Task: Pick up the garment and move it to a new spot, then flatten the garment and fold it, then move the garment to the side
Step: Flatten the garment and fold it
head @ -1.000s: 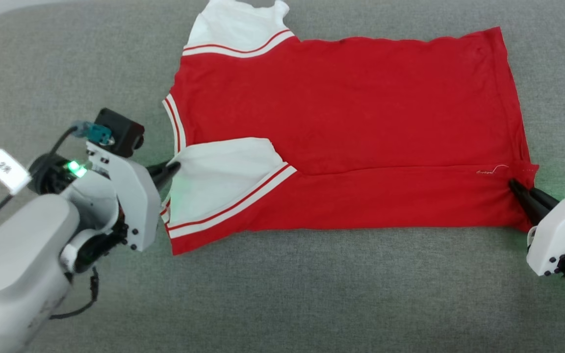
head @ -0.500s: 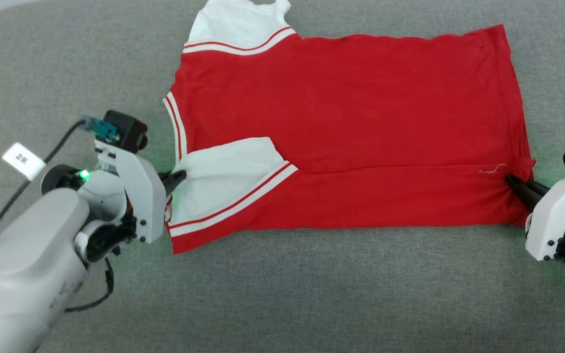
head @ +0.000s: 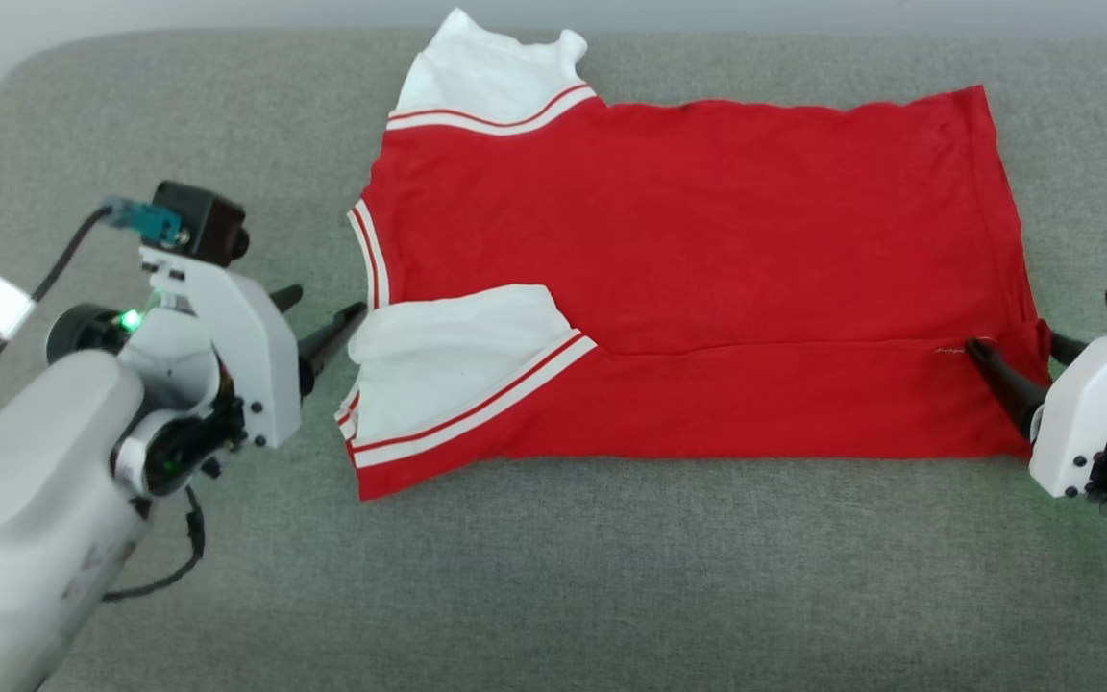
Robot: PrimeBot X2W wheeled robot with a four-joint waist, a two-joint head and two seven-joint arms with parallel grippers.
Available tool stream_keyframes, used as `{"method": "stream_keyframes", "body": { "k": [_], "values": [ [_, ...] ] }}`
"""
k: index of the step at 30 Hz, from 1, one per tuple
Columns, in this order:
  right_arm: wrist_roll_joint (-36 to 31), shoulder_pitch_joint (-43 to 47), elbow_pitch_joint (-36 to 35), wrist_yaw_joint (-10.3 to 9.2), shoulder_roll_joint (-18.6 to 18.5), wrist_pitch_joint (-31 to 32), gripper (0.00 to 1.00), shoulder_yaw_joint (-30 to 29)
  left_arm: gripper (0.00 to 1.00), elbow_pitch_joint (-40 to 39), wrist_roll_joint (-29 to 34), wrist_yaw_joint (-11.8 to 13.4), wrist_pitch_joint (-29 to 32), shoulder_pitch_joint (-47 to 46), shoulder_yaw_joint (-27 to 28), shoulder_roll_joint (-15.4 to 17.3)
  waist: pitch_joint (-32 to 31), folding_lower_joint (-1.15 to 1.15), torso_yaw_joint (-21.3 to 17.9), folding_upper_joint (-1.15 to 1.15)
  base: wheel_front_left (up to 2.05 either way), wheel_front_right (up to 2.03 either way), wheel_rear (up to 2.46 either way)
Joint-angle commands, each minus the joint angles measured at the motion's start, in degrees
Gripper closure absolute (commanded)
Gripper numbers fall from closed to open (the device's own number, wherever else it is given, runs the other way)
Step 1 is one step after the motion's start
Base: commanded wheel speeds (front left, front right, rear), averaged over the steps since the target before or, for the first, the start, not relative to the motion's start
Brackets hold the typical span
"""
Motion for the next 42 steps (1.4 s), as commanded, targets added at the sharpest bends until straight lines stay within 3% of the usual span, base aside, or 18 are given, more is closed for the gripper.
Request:
{"method": "stream_keyframes", "body": {
  "k": [1, 11, 17, 27, 35, 36, 37, 38, 39, 42],
  "values": [
    [0.1, -0.3, -0.8, -0.06, 0.4, -0.6, 0.0, -0.8, 0.0, -1.3, -0.8, 0.9, 0.4, 1.4, 0.4, 0.8, -0.6, 0.0, 0.1, 0.0, 0.0, 0.0, 0.0],
    [-2.0, 2.9, -8.7, -0.06, 2.2, -6.4, 0.0, -5.6, 0.0, -16.2, -4.8, 8.4, 2.5, 11.6, 1.4, 7.8, -1.6, 0.0, -1.3, 0.0, 0.0, 0.0, 0.0],
    [-3.6, 6.5, -15.0, -0.05, 3.9, -11.2, 0.0, -10.3, 0.0, -20.4, -5.2, 11.6, 1.6, 16.9, 0.9, 10.3, -1.2, 0.0, -2.6, 0.0, 0.0, 0.0, 0.0],
    [-8.1, 13.5, -25.9, -0.05, 9.7, -19.1, 0.0, -16.4, 0.0, -17.6, -4.8, 12.1, 1.0, 19.2, -0.1, 10.2, -0.6, 0.0, -5.2, 0.0, 0.0, 0.0, 0.0],
    [-9.4, 18.6, -30.7, -0.05, 13.2, -17.2, 0.0, -19.4, 0.0, -14.2, -7.3, 11.5, 2.2, 19.3, -0.3, 7.5, -0.2, 0.0, -6.7, 0.0, 0.0, 0.0, 0.0],
    [-9.6, 19.0, -31.3, -0.05, 13.5, -16.7, 0.0, -19.8, 0.25, -14.1, -7.4, 11.4, 2.5, 19.3, -0.5, 7.3, -0.1, 0.0, -6.8, 0.0, 0.0, 0.0, 0.0],
    [-9.8, 19.6, -31.7, -0.05, 13.9, -16.3, 0.0, -20.1, 0.64, -14.1, -7.8, 11.2, 2.9, 19.4, -0.7, 6.9, -0.1, 0.0, -6.9, 0.0, 0.0, 0.0, 0.0],
    [-9.8, 20.0, -32.0, -0.05, 14.3, -15.7, 0.0, -20.4, 0.89, -14.0, -8.3, 11.4, 3.2, 19.5, -0.6, 6.5, 0.0, 0.0, -6.9, 0.0, 0.0, 0.0, 0.0],
    [-9.9, 20.4, -32.4, -0.05, 14.7, -15.4, 0.0, -20.7, 1.0, -13.9, -8.3, 11.6, 3.7, 19.6, -0.9, 6.4, 0.0, 0.0, -7.0, 0.0, 0.0, 0.0, 0.0],
    [-9.6, 21.2, -33.1, -0.05, 15.5, -13.6, 0.0, -21.2, 1.0, -13.7, -9.0, 11.8, 5.0, 20.0, -1.2, 6.4, 0.2, 0.0, -7.0, 0.0, 0.0, 0.0, 0.0]
  ]
}}
